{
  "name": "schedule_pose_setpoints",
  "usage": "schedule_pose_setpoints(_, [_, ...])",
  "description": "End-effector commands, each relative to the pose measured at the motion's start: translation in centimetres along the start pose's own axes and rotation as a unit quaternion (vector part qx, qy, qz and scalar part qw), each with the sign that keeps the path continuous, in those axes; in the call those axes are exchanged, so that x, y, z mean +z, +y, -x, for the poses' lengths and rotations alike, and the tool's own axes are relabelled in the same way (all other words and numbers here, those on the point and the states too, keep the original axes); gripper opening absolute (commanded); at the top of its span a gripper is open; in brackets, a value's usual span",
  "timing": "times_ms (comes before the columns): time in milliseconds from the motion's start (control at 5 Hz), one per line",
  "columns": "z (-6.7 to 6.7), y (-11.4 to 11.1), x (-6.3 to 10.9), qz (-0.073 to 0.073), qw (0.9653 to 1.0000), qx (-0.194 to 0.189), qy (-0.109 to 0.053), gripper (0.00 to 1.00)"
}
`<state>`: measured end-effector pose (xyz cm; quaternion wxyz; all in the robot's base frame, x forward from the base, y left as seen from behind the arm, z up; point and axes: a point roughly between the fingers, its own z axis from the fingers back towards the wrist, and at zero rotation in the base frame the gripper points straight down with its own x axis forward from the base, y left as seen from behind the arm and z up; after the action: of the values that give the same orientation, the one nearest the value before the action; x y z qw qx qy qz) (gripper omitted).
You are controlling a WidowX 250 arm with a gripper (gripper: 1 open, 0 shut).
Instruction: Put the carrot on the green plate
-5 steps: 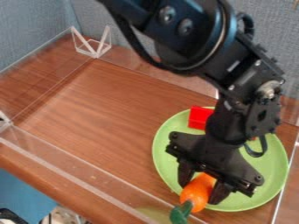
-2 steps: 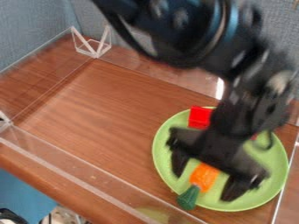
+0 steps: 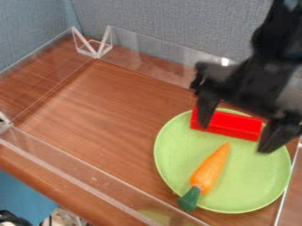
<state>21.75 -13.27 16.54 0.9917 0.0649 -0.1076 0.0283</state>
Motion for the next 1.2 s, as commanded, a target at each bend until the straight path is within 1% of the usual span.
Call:
schedule_pose_setpoints(0, [0.3, 0.6, 1.9, 0.019, 0.9984, 0.016, -0.051, 1.0])
schedule_pose_setpoints(200, [0.8, 1.1, 1.3, 0.014, 0.9971, 0.023, -0.071, 1.0])
schedule_pose_setpoints(600, [0.8, 0.2, 1.5, 0.02, 0.9943, 0.012, -0.104, 1.0])
schedule_pose_setpoints(800, [0.9, -0.5, 1.6, 0.032, 0.9918, -0.016, -0.122, 1.0])
schedule_pose_setpoints(1000, [1.1, -1.1, 1.6, 0.041, 0.9877, -0.047, -0.143, 1.0])
